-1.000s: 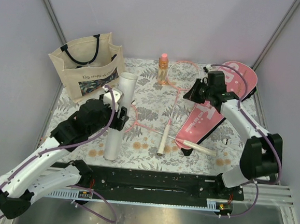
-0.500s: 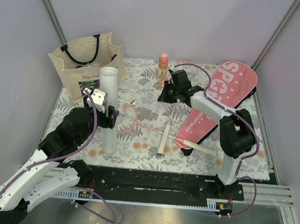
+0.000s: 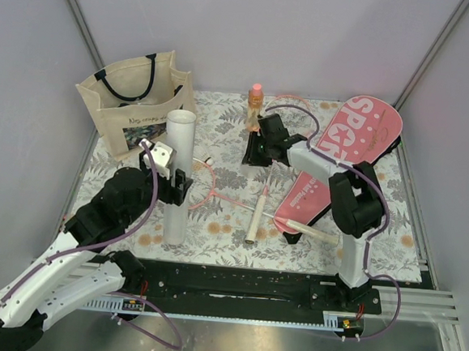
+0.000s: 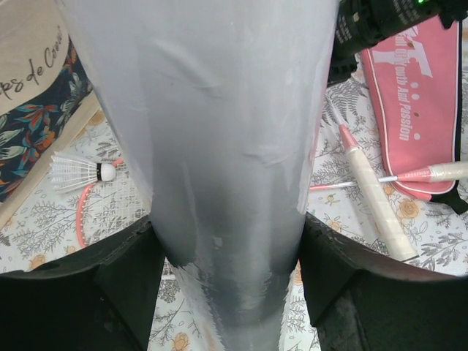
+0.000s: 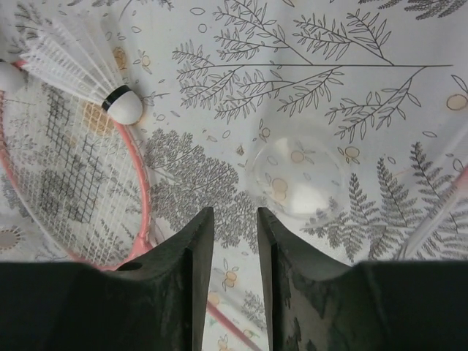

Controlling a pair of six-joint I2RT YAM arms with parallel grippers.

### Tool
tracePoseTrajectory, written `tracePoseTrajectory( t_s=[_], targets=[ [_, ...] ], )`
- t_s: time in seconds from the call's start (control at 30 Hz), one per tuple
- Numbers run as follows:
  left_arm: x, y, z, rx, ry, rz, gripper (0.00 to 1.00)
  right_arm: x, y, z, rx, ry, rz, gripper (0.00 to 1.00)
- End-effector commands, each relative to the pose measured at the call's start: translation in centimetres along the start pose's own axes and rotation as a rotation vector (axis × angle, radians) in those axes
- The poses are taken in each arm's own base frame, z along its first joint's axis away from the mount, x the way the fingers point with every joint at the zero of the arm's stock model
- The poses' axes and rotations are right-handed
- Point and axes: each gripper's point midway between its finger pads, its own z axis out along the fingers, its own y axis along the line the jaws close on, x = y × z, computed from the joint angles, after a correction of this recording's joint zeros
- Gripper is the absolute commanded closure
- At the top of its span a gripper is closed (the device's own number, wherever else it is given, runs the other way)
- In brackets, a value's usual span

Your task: Pack up the badminton gear

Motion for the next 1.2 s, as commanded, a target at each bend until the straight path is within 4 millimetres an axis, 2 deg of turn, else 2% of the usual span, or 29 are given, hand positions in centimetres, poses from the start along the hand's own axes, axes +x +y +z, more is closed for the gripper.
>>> tracePoseTrajectory(
  t_s=[0.0, 0.1, 0.17, 0.33, 0.4, 0.57, 0.8, 0.87, 0.9, 1.17],
  targets=[
    [-2.7, -1.2, 0.1, 0.063, -0.088, -0.025, 0.47, -2.6, 2.4, -5.7, -0.049, -0.086, -0.018, 0.6],
    [-2.4, -1.7, 0.3, 0.083, -0.075, -0.029, 0.47, -2.2, 1.2, -8.3, -0.015, -0.066, 0.046, 0.6],
    [-2.1, -2.4, 0.6, 0.119, -0.055, -0.037, 0.46, -1.8, -0.8, -10.1, 0.048, -0.058, 0.12, 0.6],
    [-1.8, -4.2, 0.9, 0.208, -0.015, -0.046, 0.46, -0.4, -7.2, -14.3, 0.181, -0.034, 0.392, 0.62],
    [-1.9, -4.6, 0.8, 0.225, -0.012, -0.054, 0.46, 0.4, -10.4, -16.4, 0.271, -0.049, 0.49, 0.62],
    [-2.1, -5.4, 0.3, 0.273, -0.017, -0.065, 0.45, 2.3, -17.7, -20.9, 0.543, -0.15, 0.603, 0.57],
    [-2.2, -5.6, -0.1, 0.292, -0.026, -0.075, 0.44, 5.5, -26.2, -25.6, 0.837, -0.197, 0.814, 0.53],
    [-2.1, -5.6, -0.1, 0.289, -0.026, -0.076, 0.44, 6.8, -27.7, -26.9, 0.923, -0.197, 0.876, 0.4],
    [-2.0, -5.5, 0.0, 0.285, -0.02, -0.077, 0.44, 7.3, -28.3, -27.4, 0.954, -0.206, 0.923, 0.36],
    [-2.2, -6.1, -0.3, 0.319, -0.02, -0.084, 0.43, 9.0, -30.1, -27.5, 1.006, -0.215, 1.023, 0.35]
  ],
)
